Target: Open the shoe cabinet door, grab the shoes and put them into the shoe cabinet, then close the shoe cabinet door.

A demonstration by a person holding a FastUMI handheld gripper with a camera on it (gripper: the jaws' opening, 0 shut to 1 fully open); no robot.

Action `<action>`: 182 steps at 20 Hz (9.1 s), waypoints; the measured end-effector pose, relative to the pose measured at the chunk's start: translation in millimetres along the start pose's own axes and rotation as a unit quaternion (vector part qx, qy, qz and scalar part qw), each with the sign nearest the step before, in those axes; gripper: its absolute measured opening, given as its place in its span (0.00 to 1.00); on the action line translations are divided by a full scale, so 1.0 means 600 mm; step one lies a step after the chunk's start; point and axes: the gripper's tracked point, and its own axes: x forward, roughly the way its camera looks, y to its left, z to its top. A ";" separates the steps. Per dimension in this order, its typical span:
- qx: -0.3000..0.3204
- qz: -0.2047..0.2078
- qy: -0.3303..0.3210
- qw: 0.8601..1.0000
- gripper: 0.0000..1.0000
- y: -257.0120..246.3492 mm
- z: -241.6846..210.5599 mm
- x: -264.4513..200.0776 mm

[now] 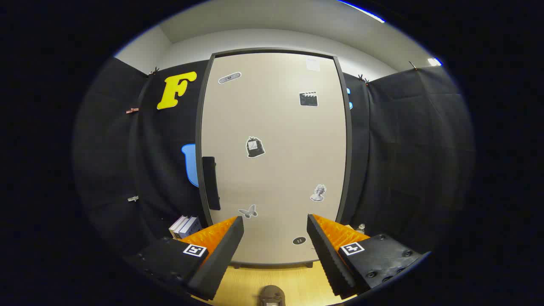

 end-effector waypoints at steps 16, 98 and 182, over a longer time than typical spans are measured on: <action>-0.005 -0.010 -0.013 1.000 0.98 0.010 0.007 -0.020; -0.014 0.184 0.007 0.983 0.34 0.074 -0.028 -0.042; -0.037 0.010 0.322 0.946 0.28 0.108 -0.841 0.098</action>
